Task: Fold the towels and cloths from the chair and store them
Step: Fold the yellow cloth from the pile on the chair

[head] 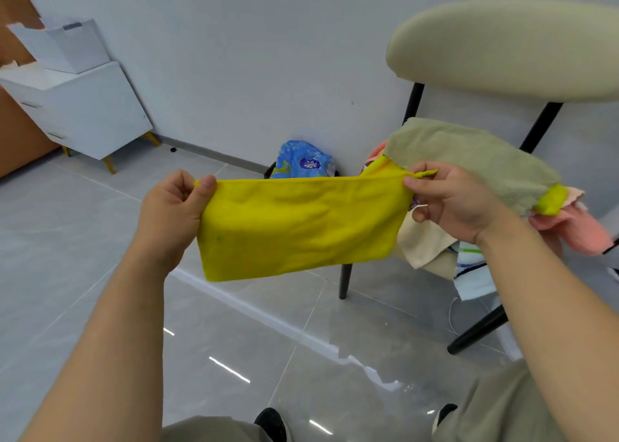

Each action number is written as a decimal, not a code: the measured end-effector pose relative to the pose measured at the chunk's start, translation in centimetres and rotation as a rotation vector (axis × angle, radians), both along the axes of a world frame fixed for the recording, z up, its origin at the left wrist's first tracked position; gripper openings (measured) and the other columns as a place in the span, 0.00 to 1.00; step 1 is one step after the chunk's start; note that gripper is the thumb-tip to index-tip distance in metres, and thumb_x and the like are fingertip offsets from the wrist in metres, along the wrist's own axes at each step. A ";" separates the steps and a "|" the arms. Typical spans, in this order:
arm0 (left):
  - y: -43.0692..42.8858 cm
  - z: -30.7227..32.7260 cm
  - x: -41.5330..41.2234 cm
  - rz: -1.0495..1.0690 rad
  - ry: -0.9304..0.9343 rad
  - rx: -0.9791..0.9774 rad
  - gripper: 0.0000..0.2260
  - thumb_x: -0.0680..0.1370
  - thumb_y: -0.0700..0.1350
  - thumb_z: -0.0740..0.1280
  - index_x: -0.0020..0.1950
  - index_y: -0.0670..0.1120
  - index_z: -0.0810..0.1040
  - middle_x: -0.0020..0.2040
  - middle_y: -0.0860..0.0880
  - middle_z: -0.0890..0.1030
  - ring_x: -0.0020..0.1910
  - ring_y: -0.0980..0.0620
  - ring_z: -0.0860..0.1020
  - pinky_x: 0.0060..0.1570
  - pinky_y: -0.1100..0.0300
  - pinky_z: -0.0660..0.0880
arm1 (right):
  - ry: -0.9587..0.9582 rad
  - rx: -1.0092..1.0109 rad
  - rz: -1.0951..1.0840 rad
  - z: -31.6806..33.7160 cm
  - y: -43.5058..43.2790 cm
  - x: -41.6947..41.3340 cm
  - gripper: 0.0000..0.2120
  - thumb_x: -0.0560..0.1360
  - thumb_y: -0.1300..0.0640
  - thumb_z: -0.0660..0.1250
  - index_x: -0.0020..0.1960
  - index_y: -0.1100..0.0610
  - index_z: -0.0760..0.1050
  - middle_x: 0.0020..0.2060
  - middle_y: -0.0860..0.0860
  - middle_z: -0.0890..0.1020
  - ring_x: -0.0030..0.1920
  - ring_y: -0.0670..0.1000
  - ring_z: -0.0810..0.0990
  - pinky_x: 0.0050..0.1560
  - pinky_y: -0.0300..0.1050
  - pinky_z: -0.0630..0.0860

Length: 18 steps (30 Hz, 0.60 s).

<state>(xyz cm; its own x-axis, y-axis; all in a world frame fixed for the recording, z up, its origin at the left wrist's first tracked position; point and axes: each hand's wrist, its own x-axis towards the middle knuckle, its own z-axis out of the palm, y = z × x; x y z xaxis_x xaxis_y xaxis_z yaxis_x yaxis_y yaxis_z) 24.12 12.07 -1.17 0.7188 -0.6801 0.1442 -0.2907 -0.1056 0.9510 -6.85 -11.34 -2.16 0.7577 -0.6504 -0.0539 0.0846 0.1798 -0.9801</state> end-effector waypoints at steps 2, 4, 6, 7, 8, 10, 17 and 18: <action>0.2 0.0 0.1 -0.005 0.014 0.001 0.16 0.76 0.57 0.70 0.39 0.47 0.73 0.38 0.43 0.70 0.39 0.47 0.67 0.39 0.49 0.67 | -0.014 0.008 -0.001 -0.1 0.0 0.0 0.26 0.53 0.46 0.86 0.42 0.54 0.77 0.37 0.53 0.79 0.35 0.50 0.78 0.31 0.43 0.78; 0.2 -0.1 0.3 -0.034 0.021 0.009 0.10 0.77 0.52 0.71 0.42 0.47 0.77 0.40 0.40 0.75 0.40 0.46 0.73 0.40 0.49 0.74 | -0.018 0.010 -0.011 -0.3 -0.1 -0.1 0.27 0.53 0.46 0.87 0.42 0.54 0.77 0.38 0.53 0.80 0.37 0.51 0.79 0.34 0.44 0.80; 0.3 -0.1 0.4 -0.081 -0.009 0.053 0.02 0.78 0.47 0.71 0.48 0.50 0.81 0.44 0.39 0.80 0.43 0.46 0.79 0.39 0.55 0.81 | -0.013 -0.009 -0.045 -0.3 -0.3 -0.1 0.26 0.53 0.45 0.86 0.42 0.53 0.77 0.38 0.52 0.80 0.37 0.50 0.79 0.36 0.43 0.80; 0.3 -0.2 0.4 -0.098 -0.040 0.077 0.02 0.79 0.45 0.70 0.50 0.50 0.82 0.46 0.39 0.81 0.44 0.45 0.81 0.37 0.58 0.82 | 0.000 -0.039 -0.072 -0.3 -0.3 -0.1 0.25 0.54 0.45 0.86 0.42 0.53 0.77 0.37 0.52 0.80 0.37 0.49 0.79 0.37 0.41 0.79; 0.3 -0.3 0.3 -0.109 -0.073 0.099 0.03 0.79 0.45 0.70 0.52 0.50 0.82 0.48 0.40 0.81 0.45 0.45 0.82 0.36 0.59 0.82 | 0.015 -0.076 -0.104 -0.3 -0.3 0.0 0.23 0.56 0.47 0.84 0.42 0.54 0.77 0.35 0.51 0.80 0.35 0.48 0.79 0.37 0.39 0.78; 0.2 -0.3 0.2 -0.109 -0.130 0.127 0.04 0.79 0.44 0.70 0.53 0.50 0.82 0.50 0.42 0.82 0.47 0.43 0.82 0.36 0.58 0.83 | 0.039 -0.158 -0.175 -0.2 0.0 0.2 0.17 0.62 0.52 0.79 0.44 0.57 0.76 0.30 0.48 0.82 0.31 0.44 0.79 0.35 0.35 0.75; 0.1 -0.2 0.1 -0.079 -0.183 0.133 0.07 0.80 0.45 0.69 0.54 0.55 0.84 0.49 0.46 0.84 0.48 0.45 0.82 0.49 0.45 0.82 | 0.119 -0.302 -0.177 -0.3 0.5 0.3 0.14 0.70 0.56 0.74 0.55 0.57 0.83 0.43 0.52 0.87 0.47 0.49 0.84 0.50 0.42 0.81; 0.2 -0.2 0.1 -0.075 -0.187 0.143 0.07 0.80 0.45 0.68 0.54 0.54 0.84 0.48 0.47 0.84 0.48 0.46 0.82 0.49 0.46 0.82 | 0.121 -0.284 -0.168 -0.2 0.5 0.2 0.14 0.67 0.54 0.75 0.52 0.56 0.84 0.43 0.53 0.87 0.47 0.49 0.84 0.50 0.42 0.81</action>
